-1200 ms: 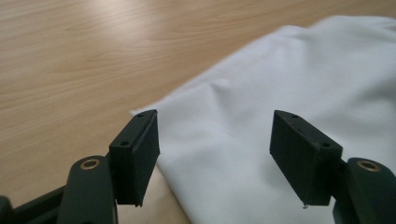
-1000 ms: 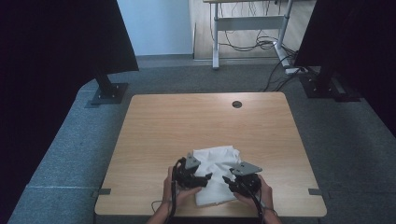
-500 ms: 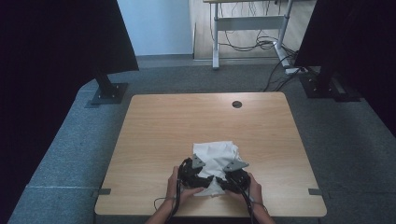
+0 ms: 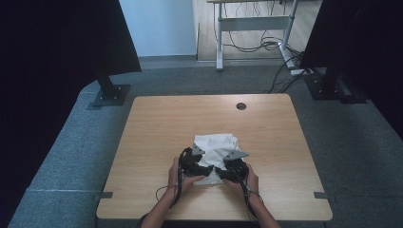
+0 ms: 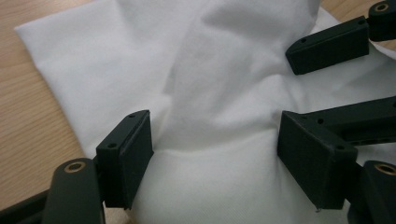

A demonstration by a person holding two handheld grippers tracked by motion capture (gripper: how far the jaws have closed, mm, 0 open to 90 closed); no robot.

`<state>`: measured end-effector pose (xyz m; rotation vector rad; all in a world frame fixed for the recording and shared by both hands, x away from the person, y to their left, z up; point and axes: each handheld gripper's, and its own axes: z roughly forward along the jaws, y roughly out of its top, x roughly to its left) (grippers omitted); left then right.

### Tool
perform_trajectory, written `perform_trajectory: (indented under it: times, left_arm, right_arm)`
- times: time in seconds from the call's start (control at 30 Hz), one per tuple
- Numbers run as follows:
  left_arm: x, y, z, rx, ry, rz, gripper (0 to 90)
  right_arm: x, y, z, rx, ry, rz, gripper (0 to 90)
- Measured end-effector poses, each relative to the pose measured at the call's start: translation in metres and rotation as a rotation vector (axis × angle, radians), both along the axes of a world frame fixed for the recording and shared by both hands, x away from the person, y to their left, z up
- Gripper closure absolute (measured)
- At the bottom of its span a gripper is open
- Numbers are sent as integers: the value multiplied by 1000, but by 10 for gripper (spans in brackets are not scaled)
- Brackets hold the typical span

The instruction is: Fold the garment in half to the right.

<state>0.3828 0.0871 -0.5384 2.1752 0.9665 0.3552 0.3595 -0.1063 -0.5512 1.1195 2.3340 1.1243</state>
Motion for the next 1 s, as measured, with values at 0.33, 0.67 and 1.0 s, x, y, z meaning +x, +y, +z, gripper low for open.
perform_trajectory:
  times: [0.33, 0.67, 1.0]
  left_arm:
    - [-54, 28, 29, -45, -112, -14, 241]
    - [-105, 55, 13, -30, -97, -36, 220]
    - [-109, 63, -5, -1, -49, -19, 215]
  right_arm:
    - [-52, -14, 17, 53, -111, 15, 420]
    - [-105, -59, 9, 80, -81, -11, 360]
    - [-114, -74, 4, 91, -59, -49, 318]
